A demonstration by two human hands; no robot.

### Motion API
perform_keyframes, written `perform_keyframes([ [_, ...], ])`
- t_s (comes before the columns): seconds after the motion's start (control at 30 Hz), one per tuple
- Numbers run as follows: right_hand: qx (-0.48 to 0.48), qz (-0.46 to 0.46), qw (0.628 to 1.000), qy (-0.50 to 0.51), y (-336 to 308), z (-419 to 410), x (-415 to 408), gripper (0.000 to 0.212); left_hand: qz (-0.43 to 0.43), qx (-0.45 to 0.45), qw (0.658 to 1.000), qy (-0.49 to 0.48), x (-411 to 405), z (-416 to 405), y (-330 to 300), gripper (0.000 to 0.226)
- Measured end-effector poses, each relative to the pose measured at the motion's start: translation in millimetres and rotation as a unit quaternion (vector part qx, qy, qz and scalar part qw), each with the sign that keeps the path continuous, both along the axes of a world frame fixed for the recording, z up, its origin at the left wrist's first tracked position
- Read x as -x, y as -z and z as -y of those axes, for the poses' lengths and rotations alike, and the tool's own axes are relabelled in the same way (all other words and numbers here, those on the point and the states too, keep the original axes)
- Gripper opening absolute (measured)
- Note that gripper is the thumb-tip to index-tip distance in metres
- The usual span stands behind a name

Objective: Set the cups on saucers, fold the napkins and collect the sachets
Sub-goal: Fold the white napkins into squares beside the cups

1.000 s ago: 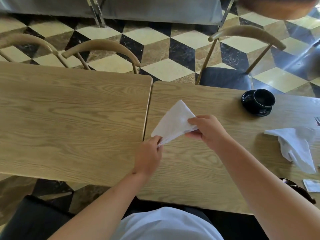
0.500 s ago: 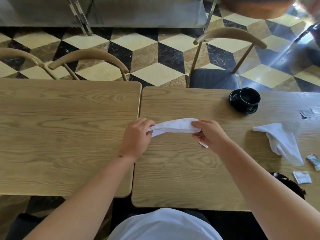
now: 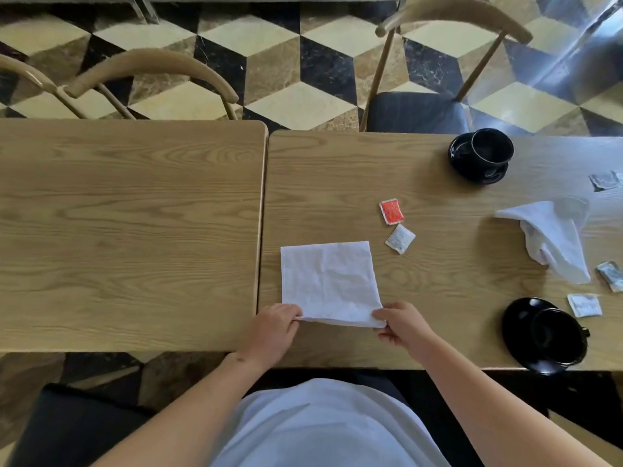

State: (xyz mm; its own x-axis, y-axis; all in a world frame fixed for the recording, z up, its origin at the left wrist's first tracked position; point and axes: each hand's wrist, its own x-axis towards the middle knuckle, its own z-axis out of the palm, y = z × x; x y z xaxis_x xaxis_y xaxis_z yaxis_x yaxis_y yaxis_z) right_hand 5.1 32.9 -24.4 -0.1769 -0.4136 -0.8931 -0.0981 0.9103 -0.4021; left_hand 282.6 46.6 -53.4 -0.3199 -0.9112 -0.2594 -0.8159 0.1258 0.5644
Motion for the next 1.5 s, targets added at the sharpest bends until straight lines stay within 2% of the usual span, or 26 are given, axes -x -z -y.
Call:
perform_keyframes([
  [0.07,0.029,0.001,1.0,0.004,0,5,-1,0.025,-0.016,-0.042,0.998,-0.037,1,7,-2,0.012],
  [0.17,0.044,0.049,0.998,0.006,-2,20,0,0.032,-0.049,-0.079,0.992,-0.089,2,25,-9,0.017],
  [0.23,0.049,0.033,0.996,-0.062,-3,32,3,0.056,-0.066,-0.094,0.987,-0.114,2,40,-13,0.019],
  [0.3,0.103,-0.06,0.975,-0.185,-3,42,7,0.081,-0.07,-0.111,0.985,-0.112,4,55,-17,0.017],
  [0.4,0.209,-0.134,0.898,-0.362,6,54,12,0.108,-0.074,-0.156,0.982,-0.079,10,72,-21,0.016],
  [0.47,0.233,-0.132,0.806,-0.529,8,61,10,0.115,-0.071,-0.186,0.978,-0.064,13,77,-21,0.018],
  [0.53,0.232,-0.12,0.716,-0.647,13,62,6,0.107,-0.074,-0.202,0.975,-0.06,15,77,-19,0.018],
  [0.57,0.221,-0.116,0.691,-0.678,16,59,5,0.098,-0.081,-0.209,0.973,-0.058,16,75,-17,0.02],
  [0.63,0.199,-0.115,0.675,-0.701,22,54,9,0.079,-0.096,-0.229,0.968,-0.045,15,72,-13,0.024],
  [0.67,0.193,-0.116,0.685,-0.693,23,52,12,0.072,-0.1,-0.24,0.965,-0.039,14,71,-11,0.025],
  [0.73,0.177,-0.125,0.73,-0.648,28,50,19,0.058,-0.104,-0.265,0.957,-0.044,10,69,-2,0.023],
  [0.83,0.156,-0.146,0.796,-0.566,39,55,24,0.031,-0.11,-0.282,0.945,-0.124,3,72,10,0.02],
  [0.9,0.153,-0.144,0.841,-0.498,44,62,24,0.021,-0.116,-0.261,0.941,-0.183,2,77,13,0.021],
  [0.93,0.151,-0.139,0.863,-0.462,44,66,23,0.008,-0.121,-0.247,0.939,-0.207,3,80,13,0.022],
  [1.0,0.151,-0.151,0.89,-0.402,48,75,21,0.03,-0.126,-0.226,0.937,-0.235,5,87,13,0.021],
  [1.1,0.14,-0.182,0.893,-0.388,49,89,17,0.039,-0.116,-0.215,0.936,-0.254,12,97,12,0.019],
  [1.2,0.146,-0.191,0.885,-0.399,49,102,12,0.039,-0.09,-0.198,0.938,-0.271,17,107,15,0.017],
  [1.5,0.109,-0.193,0.903,-0.369,62,122,9,0.039,-0.078,-0.187,0.925,-0.32,20,128,23,0.021],
])
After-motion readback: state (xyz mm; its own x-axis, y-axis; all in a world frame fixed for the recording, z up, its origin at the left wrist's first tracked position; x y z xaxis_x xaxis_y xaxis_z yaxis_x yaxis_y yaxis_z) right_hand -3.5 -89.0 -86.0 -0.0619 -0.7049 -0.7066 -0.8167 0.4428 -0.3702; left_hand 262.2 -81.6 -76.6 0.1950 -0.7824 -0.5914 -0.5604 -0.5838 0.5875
